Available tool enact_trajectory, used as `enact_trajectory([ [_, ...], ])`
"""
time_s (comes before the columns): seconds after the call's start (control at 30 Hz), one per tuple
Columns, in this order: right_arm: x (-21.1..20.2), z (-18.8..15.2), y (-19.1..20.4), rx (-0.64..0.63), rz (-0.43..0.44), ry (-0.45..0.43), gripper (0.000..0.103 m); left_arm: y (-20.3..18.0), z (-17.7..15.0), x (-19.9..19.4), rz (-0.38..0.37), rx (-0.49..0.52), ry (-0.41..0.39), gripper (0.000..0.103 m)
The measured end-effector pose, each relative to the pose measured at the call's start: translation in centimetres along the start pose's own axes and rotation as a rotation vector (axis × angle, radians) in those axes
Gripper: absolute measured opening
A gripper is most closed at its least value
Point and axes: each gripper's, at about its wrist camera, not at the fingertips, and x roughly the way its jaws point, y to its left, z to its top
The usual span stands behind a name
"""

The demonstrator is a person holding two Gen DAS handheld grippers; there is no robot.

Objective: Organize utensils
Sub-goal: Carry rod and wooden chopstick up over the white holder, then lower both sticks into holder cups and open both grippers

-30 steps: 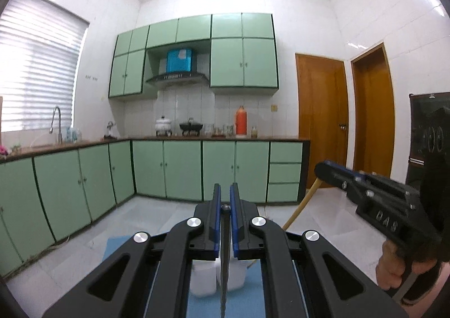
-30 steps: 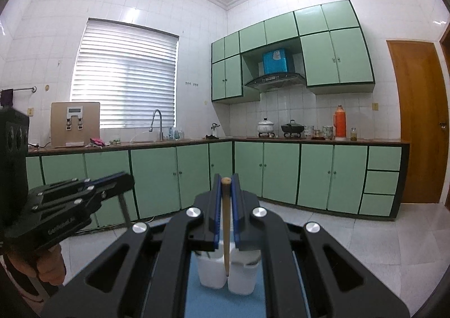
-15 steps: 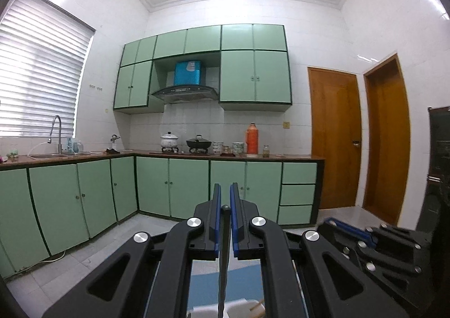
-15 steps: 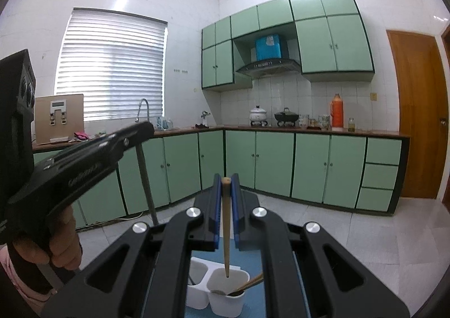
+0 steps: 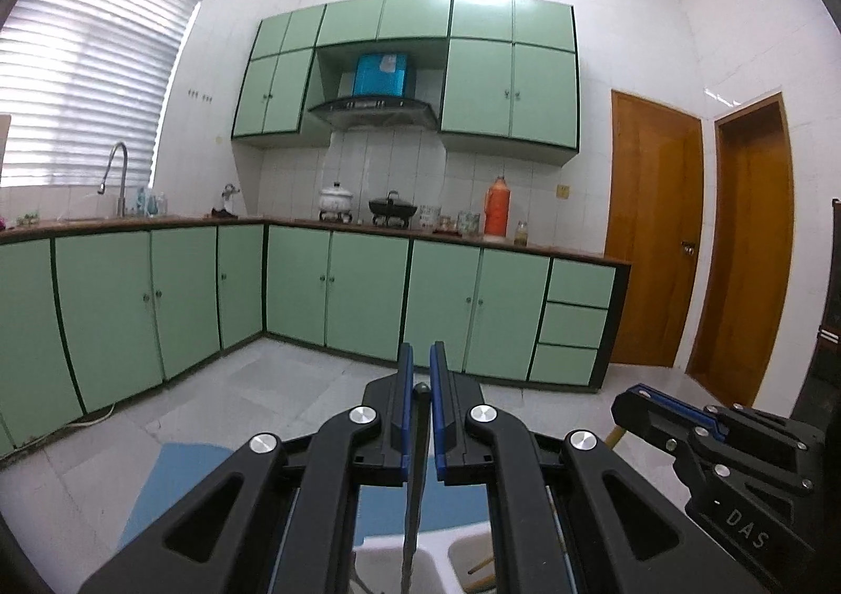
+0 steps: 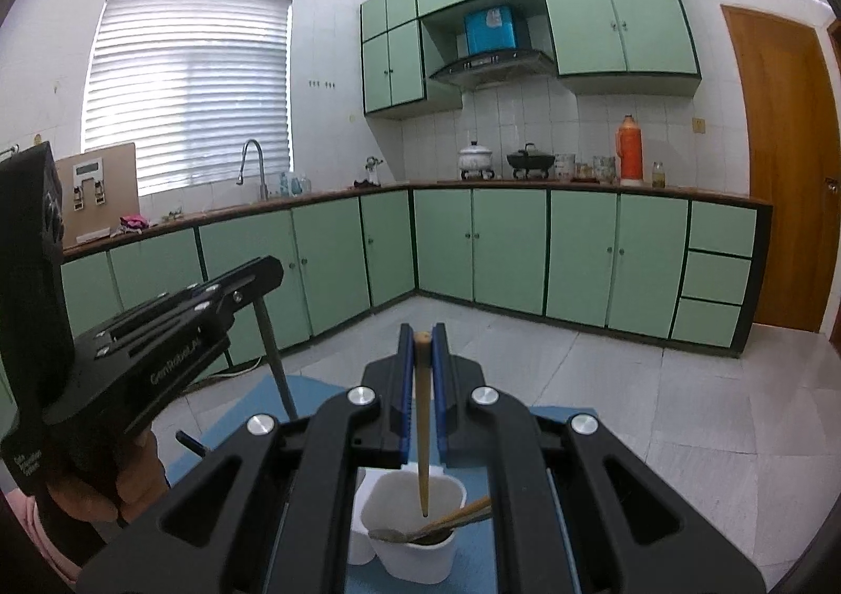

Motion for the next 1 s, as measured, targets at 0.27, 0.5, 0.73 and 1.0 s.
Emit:
enact_trajectory([
  [0.27,1.0,-2.2,1.4,-0.016,0.007,0.050,0.006,0.8,-2.7,0.3,0.017,-0.002,0.051,0.006],
  [0.5,1.6,-4.1,2.1,-0.013,-0.002,0.079,0.006,1.1,-4.6,0.4,0.033,0.000,0.085,0.006],
  [0.73,1.6,-4.3,2.1,0.005,-0.008,0.084,0.013,1.1,-5.3,0.3,0.035,-0.001,0.101,0.009],
  [1.0,0.0,-3.3,1.4,0.035,-0.005,0.029,0.036,1.9,-4.7,-1.4,0.023,-0.020,0.069,0.043],
])
